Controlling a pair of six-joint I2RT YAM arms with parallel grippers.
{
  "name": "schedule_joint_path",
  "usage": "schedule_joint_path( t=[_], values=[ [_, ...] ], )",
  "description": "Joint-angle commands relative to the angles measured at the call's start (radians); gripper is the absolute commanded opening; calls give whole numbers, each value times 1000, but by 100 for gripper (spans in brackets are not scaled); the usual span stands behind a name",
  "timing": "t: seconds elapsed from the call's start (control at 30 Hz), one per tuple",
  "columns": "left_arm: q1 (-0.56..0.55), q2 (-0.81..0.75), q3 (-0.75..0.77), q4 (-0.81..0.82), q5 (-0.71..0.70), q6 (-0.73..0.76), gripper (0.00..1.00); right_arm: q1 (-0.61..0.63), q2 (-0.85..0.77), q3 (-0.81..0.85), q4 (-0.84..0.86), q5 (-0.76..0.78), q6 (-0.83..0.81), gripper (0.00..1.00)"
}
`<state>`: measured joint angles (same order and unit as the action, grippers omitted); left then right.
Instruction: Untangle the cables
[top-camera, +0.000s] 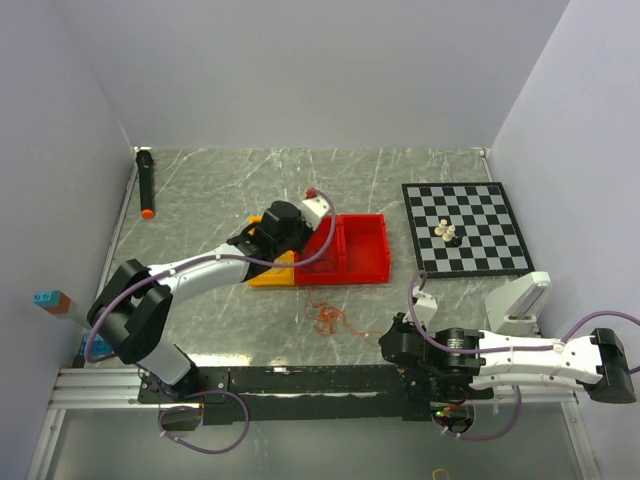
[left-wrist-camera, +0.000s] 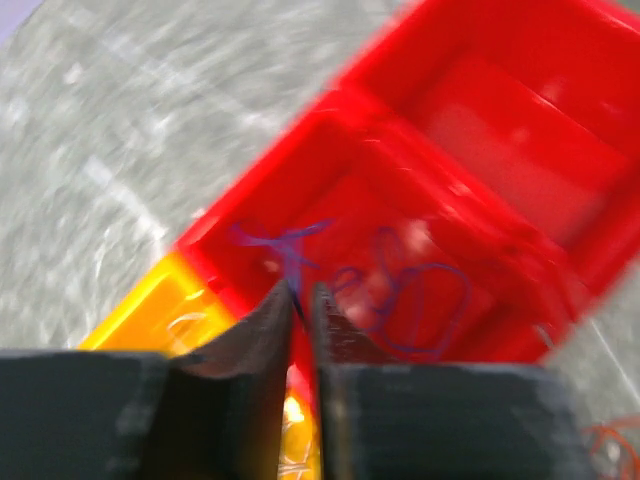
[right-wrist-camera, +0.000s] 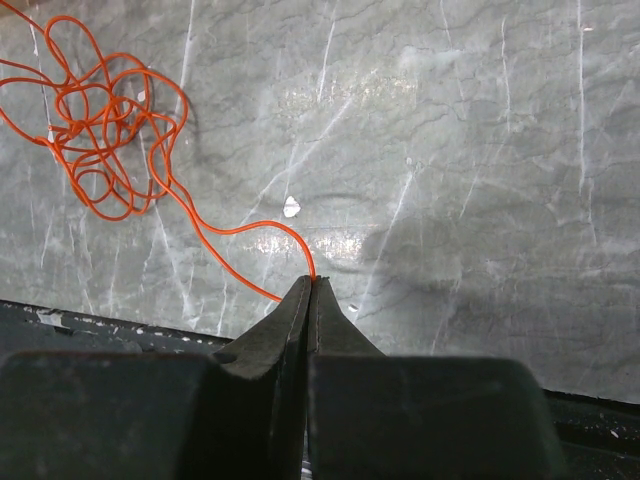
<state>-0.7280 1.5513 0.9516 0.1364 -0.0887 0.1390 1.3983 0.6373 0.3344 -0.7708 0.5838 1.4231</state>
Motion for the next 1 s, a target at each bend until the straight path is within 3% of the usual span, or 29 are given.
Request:
schedule_joint_path(
  t=[0.0,0.07,0.13,0.17,0.2,0.33,0.63,0.83,0.97],
  values=[
    [-99,-11,1,2,119,92,27,8,1,12,2,27,7,0],
    [-120,4,19,-10,139,99,52,8,4,18,-4,30,5,0],
    [-123,12,38,-27,142,103,83,8,10,28,-16,31,7,0],
    [-122,9,44,-34,139,108,94,8,12,32,-21,33,5,0],
    [-122,1,49,-41,132,123,98,10,10,37,-24,34,5,0],
    [-114,-63,47,-98,173,180,97,8,-1,34,-27,34,-1,0],
    [-116,-224,-33,-506,590,408,78,8,-5,22,-13,27,7,0],
    [-174,-226,-122,-555,613,645,76,8,-2,22,-10,25,14,0],
    [-194,-186,-145,-502,597,740,69,8,1,25,-13,27,22,0]
  ],
)
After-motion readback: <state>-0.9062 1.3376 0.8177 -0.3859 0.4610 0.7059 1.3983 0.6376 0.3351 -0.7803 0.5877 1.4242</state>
